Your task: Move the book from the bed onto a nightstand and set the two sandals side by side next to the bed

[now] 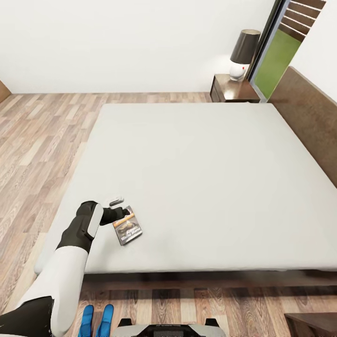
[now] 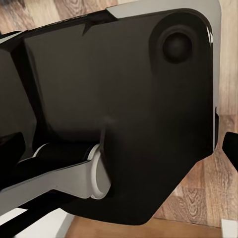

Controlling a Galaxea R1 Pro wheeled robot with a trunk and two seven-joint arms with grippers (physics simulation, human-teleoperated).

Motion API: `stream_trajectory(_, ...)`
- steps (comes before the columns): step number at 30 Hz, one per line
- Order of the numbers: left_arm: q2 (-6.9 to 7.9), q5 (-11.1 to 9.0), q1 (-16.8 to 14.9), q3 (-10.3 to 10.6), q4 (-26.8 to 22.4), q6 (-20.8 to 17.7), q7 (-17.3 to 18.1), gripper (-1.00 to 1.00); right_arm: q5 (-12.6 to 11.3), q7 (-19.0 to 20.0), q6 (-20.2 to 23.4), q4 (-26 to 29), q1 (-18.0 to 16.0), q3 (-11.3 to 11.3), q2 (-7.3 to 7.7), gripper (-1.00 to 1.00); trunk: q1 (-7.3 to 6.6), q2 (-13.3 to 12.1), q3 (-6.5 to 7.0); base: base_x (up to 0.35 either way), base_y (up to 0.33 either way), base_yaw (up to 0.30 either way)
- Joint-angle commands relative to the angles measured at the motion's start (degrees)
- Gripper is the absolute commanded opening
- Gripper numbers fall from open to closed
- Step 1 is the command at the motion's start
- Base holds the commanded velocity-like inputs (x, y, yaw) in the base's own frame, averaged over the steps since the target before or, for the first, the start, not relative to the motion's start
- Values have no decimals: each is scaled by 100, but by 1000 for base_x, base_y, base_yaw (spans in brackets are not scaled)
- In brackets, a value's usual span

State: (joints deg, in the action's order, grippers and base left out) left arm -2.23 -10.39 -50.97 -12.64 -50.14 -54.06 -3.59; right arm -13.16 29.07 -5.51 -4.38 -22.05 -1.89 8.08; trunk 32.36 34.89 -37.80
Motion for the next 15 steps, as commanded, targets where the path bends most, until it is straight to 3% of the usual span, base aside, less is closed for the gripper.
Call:
stream_trajectory(1,-6,-54,-4,-19,-5,-26,-37,100,-43,32,-38,-28,-10,-22,1,100,1,6,-15,0,0,0)
stream_trajectory(15,-6,-59,-4,-27,-7,-26,-36,100,-53,30,-38,-28,-10,-22,1,100,1,6,-140,0,0,0)
